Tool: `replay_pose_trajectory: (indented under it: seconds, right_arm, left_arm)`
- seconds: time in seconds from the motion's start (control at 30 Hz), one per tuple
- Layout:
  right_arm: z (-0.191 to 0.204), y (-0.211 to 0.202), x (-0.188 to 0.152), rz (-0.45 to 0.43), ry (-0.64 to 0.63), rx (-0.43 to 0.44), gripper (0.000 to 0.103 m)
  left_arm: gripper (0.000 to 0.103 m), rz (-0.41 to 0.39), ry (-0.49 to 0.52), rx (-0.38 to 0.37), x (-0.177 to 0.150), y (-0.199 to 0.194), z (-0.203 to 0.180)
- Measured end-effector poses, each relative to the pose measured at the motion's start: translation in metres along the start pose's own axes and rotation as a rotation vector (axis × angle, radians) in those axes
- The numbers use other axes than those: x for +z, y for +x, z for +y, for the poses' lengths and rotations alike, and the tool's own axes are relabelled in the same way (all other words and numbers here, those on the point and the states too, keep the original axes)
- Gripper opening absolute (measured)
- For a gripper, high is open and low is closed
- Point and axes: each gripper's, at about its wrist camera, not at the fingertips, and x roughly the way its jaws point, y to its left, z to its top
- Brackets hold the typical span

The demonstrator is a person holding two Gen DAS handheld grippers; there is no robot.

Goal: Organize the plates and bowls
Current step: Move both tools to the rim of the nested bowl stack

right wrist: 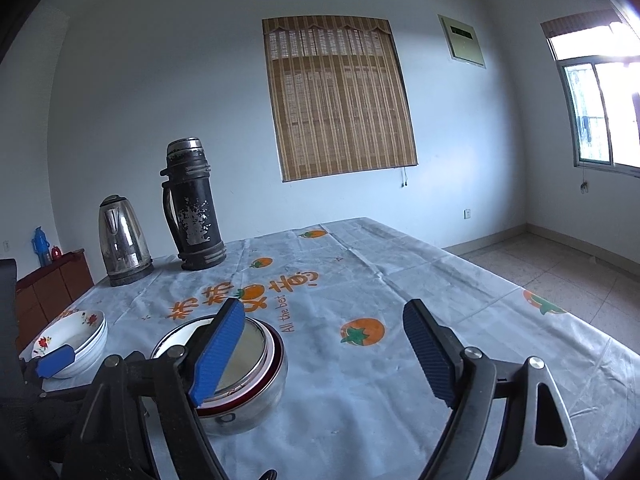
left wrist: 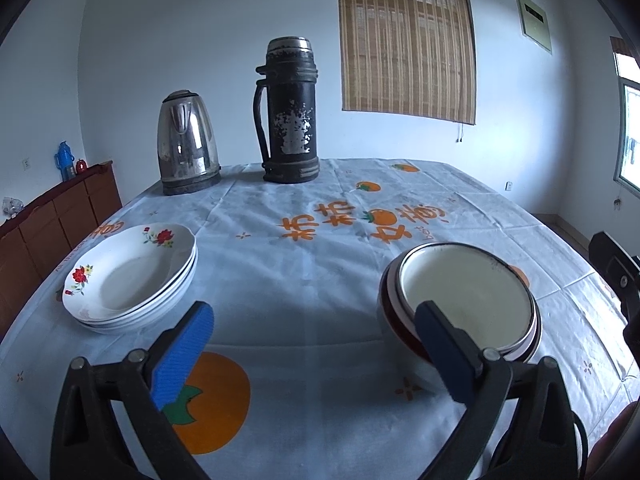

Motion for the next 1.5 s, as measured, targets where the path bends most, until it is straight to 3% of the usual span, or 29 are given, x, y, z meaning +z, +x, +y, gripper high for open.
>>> replay_pose_trajectory:
  seconds: [0.57,1.07,1.5]
  right_arm:
    - [-0.008,0.007,0.001,0.052,0.051,0.052,0.089]
    - [-0.017,0.041,-0.001,0.203,0.071,0.123,0.089]
    - [0.000,0.060,-0.001,0.229,0.029,0.164,0.089]
  left_arm:
    - [0.102,0.021,-0.012,-0.002,-0.001,0.003,0.001]
    - [0.102,0.077,-0.081,-0.082,0.011,0.017,0.011]
    - [0.102,0.077,-0.036,-0.079,0.026,0.019,-0.004]
